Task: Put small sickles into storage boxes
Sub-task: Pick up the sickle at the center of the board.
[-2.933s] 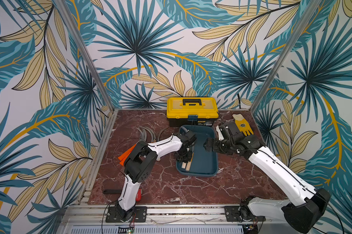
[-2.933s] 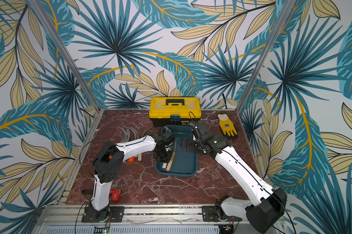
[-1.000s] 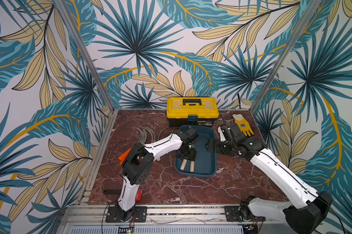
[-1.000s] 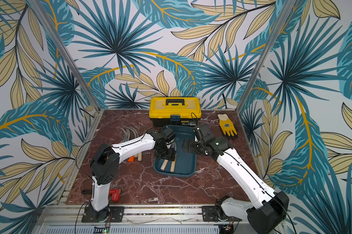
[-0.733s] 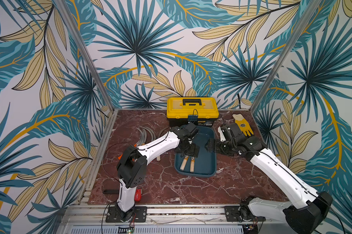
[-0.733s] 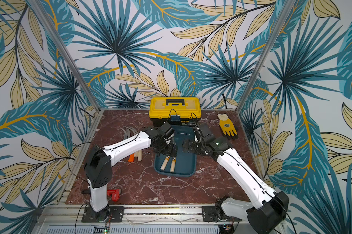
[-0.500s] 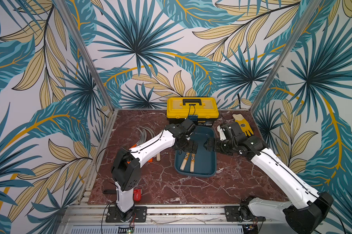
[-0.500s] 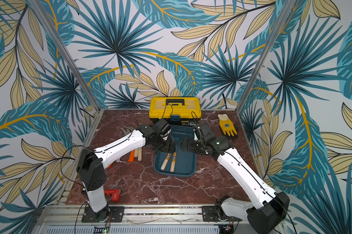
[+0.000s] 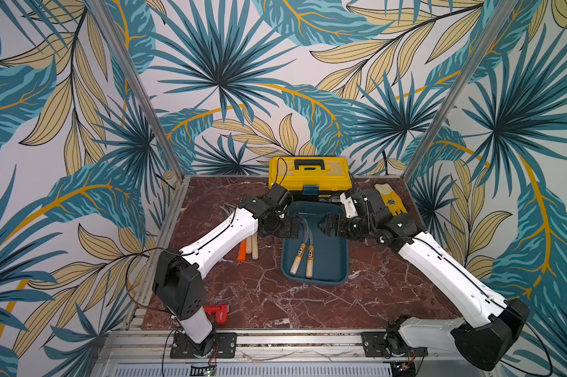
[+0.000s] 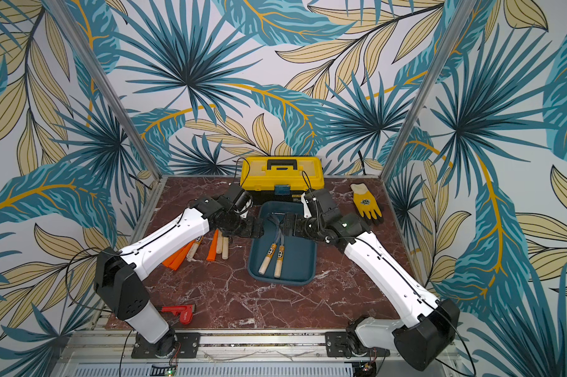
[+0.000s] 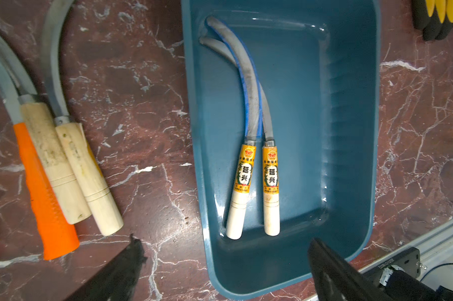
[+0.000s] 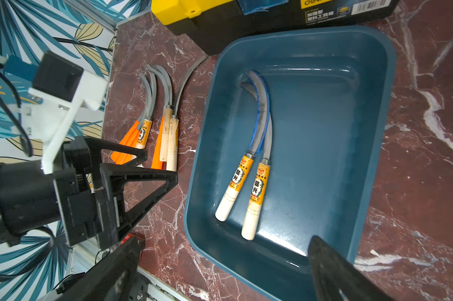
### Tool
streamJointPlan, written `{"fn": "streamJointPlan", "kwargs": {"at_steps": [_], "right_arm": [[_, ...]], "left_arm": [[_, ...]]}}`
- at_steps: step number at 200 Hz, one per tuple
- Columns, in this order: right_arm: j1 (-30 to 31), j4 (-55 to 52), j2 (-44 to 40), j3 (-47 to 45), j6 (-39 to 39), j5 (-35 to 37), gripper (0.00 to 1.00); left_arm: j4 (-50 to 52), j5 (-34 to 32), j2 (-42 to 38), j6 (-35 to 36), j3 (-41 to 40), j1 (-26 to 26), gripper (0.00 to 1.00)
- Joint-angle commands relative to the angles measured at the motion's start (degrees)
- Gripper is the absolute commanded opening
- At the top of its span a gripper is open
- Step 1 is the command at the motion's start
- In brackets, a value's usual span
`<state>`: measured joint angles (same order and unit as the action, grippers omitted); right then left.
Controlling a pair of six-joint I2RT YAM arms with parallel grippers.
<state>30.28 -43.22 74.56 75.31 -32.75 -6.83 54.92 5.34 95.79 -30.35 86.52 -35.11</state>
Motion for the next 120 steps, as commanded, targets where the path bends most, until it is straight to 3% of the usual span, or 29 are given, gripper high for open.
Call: {"fn": "streamJointPlan", "kwargs": {"at_steps": [1, 120], "right_arm": [[1.3, 1.4, 1.8, 1.8, -0.1, -0.5, 1.00], [4.9, 3.8, 6.9, 3.1, -1.4, -2.7, 1.00]], "left_arm": [[0.2, -0.9, -2.2, -0.3, -2.4, 1.5, 0.99], [0.2, -1.9, -1.3, -1.1, -11.5, 8.2, 0.97]]}}
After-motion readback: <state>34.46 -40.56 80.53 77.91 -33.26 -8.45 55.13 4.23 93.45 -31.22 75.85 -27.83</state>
